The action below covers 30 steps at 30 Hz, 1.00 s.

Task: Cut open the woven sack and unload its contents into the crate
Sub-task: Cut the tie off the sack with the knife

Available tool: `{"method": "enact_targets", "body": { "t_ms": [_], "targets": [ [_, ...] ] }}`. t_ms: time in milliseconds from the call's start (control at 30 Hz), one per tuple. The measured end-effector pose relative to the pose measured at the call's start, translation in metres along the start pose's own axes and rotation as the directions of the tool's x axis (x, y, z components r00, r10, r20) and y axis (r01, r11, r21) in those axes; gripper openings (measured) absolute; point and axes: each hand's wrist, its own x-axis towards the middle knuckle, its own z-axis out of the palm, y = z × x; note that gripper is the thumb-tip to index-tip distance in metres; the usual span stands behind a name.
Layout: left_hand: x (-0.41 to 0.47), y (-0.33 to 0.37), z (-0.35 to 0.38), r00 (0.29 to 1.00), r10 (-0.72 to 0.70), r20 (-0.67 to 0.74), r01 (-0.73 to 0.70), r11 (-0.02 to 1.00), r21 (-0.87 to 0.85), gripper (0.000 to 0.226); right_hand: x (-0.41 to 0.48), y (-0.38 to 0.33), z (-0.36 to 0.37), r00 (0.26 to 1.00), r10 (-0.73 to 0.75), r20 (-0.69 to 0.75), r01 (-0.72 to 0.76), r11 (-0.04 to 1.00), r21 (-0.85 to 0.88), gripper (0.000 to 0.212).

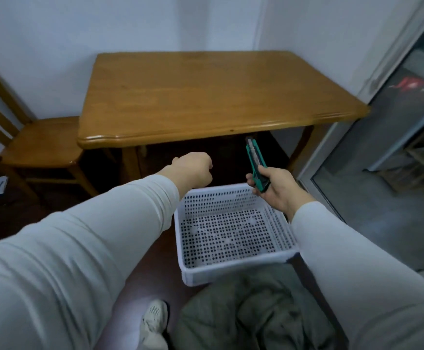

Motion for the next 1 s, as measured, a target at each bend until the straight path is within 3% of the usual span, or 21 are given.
{"method": "enact_targets", "body": {
  "t_ms": [200,367,500,667,933,1000],
  "targets": [
    [-0.119,0.077,0.077,0.998,0.061,0.019,-0.062,0.997,0.047,0.035,-0.122,0.042,-0.1,0.989,0.121,0.088,-0.128,0.989,0.079,0.037],
    [-0.165,0.119,0.122,0.984,0.139,0.111,-0.152,0.981,0.12,0.013,-0.165,0.065,-0.157,0.992,0.123,0.042,-0.123,0.992,0.001,0.031],
    [-0.178,0.134,0.144,0.977,0.167,0.13,-0.189,0.964,0.186,0.025,-0.182,0.087,-0.183,0.991,0.133,-0.016,-0.133,0.991,-0.001,0.03],
    [-0.186,0.149,0.164,0.959,0.219,0.179,-0.25,0.953,0.17,0.009,-0.197,0.117,-0.203,0.991,0.105,-0.083,-0.107,0.994,-0.018,0.044],
    [-0.216,0.157,0.2,0.95,0.23,0.209,-0.26,0.957,0.128,0.012,-0.23,0.145,-0.233,0.967,0.184,-0.176,-0.174,0.982,0.07,0.015],
    [-0.224,0.164,0.208,0.954,0.214,0.211,-0.241,0.963,0.116,0.027,-0.234,0.149,-0.243,0.963,0.192,-0.19,-0.184,0.981,0.061,0.016]
  ]
}}
